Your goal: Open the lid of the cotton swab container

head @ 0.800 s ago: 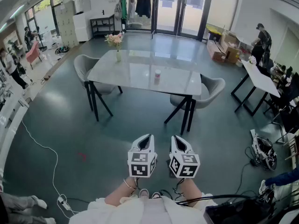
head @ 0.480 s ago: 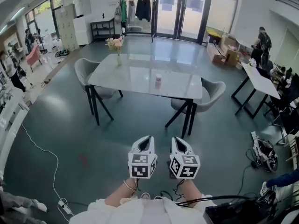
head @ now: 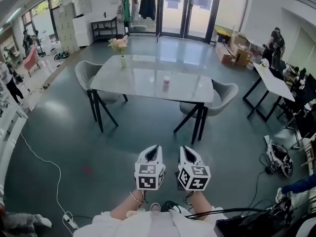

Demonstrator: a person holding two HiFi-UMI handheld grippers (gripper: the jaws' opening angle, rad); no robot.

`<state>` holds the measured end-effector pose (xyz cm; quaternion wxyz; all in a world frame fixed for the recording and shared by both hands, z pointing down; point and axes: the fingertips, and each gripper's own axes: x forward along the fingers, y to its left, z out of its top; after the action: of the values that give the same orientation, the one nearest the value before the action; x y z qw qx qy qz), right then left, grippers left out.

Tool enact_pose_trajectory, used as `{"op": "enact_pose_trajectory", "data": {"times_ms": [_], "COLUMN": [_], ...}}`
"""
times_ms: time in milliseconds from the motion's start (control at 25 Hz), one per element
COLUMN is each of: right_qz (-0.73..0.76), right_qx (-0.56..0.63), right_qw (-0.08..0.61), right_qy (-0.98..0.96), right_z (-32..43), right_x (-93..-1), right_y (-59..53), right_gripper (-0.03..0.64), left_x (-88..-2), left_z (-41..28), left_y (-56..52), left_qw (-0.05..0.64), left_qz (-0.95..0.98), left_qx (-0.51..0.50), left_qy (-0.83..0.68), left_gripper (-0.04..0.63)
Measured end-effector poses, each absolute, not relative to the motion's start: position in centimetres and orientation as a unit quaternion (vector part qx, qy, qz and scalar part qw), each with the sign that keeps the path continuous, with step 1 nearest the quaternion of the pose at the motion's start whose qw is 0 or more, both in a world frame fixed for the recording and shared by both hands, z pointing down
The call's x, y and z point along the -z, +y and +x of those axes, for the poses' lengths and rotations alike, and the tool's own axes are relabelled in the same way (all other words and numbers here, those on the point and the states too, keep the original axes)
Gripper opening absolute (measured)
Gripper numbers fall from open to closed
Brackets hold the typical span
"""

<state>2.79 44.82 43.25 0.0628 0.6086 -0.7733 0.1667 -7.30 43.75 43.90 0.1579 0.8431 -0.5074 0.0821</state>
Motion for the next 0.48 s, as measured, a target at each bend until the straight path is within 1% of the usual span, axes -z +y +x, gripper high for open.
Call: {"op": "enact_pose_trajectory", "data": {"times_ms": [480], "right_qz": [0.611], "right_qx": [-0.176], "right_qw": [0.073], "right_qy": [-0.769], "right_z": [3.4], "right_x": [-44.4], "right_y": [40.2], "right_gripper": [0.061], "left_x": [-44.9], "left_z": [-7.2], "left_y": [39.6], "left_qw": [0.164], "left_qz": [0.841], "left_qx": [-0.094], "left_qy": [-0.508], "left_gripper": [-0.003]}}
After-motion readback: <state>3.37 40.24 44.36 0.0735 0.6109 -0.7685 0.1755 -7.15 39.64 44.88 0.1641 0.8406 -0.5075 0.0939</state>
